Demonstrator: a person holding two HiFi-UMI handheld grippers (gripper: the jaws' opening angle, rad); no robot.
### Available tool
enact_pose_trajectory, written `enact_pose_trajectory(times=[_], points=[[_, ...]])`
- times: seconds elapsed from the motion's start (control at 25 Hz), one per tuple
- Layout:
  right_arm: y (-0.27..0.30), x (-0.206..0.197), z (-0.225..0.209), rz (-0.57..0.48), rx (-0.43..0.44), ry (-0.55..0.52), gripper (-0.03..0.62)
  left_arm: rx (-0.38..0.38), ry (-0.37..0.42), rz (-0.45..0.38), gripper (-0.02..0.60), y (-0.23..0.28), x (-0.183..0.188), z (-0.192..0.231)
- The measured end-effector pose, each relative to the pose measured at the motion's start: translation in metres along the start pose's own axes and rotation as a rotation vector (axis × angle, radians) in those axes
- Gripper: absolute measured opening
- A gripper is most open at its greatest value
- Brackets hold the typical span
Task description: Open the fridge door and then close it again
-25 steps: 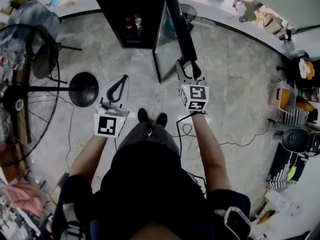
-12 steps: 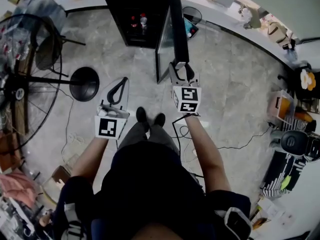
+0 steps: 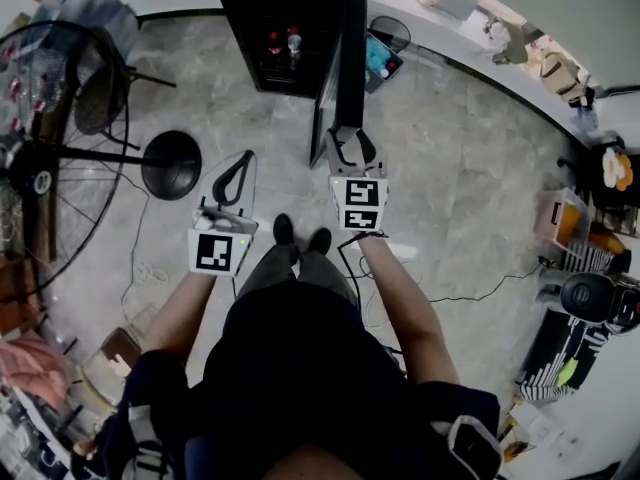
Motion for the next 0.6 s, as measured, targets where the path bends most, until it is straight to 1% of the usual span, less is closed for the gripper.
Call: enact_pose_trajectory(times=[0.24,0.6], points=[[0.010,0.004,0.015,-0.003,0.024,0.000,0.225,0.025,0.004,-0.003,0.023,-0.001,0.001,0.012],[0.016,0.004,0.025,0.000,0.065,-0.023,0.230,0.050,0.005,0.009,0.023,-0.003,-0.001,0.018]])
Point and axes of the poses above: the fingertips, and each gripper's own axes: y forward along the fingers, z to its left, x out of its top, the point moved 2 cm from there along -y, backward along the fingers, and after that the axes turned 6 degrees about -z, right-handed, at the moved point
